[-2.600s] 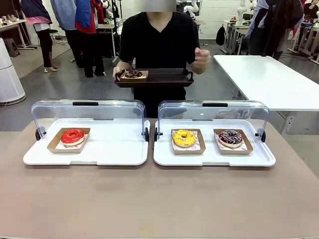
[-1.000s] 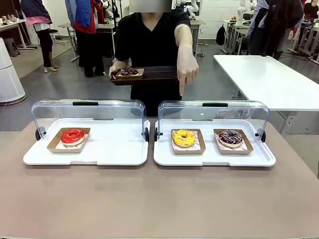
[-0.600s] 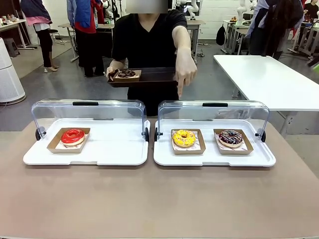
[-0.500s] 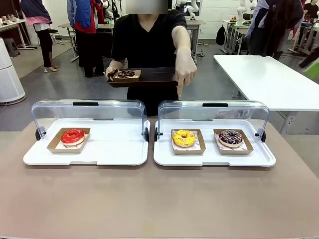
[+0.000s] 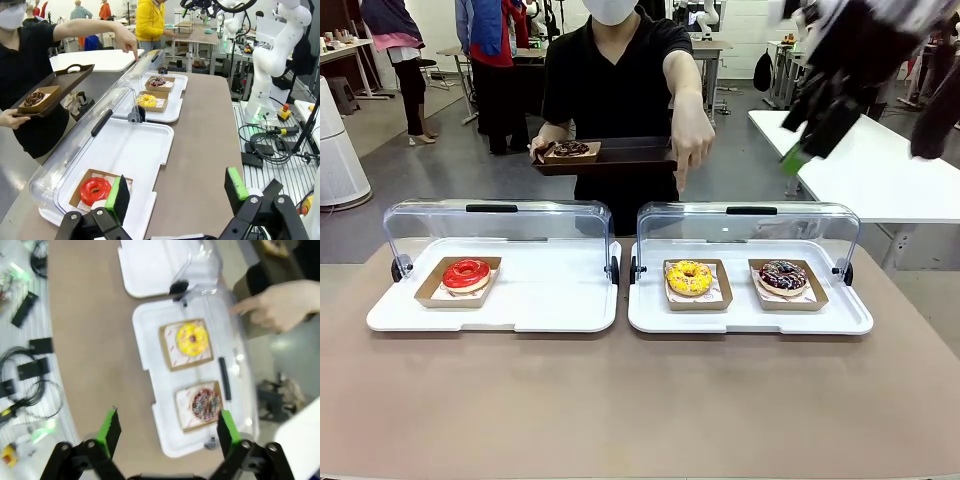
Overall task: Provide the desired donut to the person.
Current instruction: Pick up and lift the Paper togo box containing the Donut pointed at by the person.
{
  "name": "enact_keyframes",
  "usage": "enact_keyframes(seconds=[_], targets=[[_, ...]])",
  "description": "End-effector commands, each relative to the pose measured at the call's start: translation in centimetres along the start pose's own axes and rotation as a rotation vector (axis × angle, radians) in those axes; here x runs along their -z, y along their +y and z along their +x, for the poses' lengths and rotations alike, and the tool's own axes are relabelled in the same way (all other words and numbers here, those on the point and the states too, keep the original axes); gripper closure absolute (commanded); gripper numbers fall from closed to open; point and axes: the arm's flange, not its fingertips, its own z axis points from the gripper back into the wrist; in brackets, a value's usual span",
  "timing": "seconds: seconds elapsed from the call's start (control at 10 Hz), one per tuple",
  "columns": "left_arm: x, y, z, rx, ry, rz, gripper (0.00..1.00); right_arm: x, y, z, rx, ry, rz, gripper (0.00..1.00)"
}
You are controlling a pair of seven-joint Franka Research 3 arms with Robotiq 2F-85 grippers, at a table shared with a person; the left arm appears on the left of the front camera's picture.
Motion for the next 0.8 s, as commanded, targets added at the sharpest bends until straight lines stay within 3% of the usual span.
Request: enact_keyframes(seconds=[0.0,0.3,0.5,0.7], targets=[[-0.1,-0.1,0.0,0.011,-0.021,0.002,0.0,4.3,0.6,-0.2,-0.084,-0.013,0.014,0.0],[-0.1,-0.1,0.0,0.011,-0.021,0.002,0.0,8.2,1.5,1.0,-0.118,0.05,0.035,0.0],[-0.1,-0.1,0.0,0.011,-0.021,0.002,0.0,7.4,2.3,-0.2,-0.079,0.007,0.087,0.0],[-0.1,-0.1,0.0,0.011,-0.021,0.002,0.0,8.8,2.0,1.1,-0.112,0.043,0.065,0.0]])
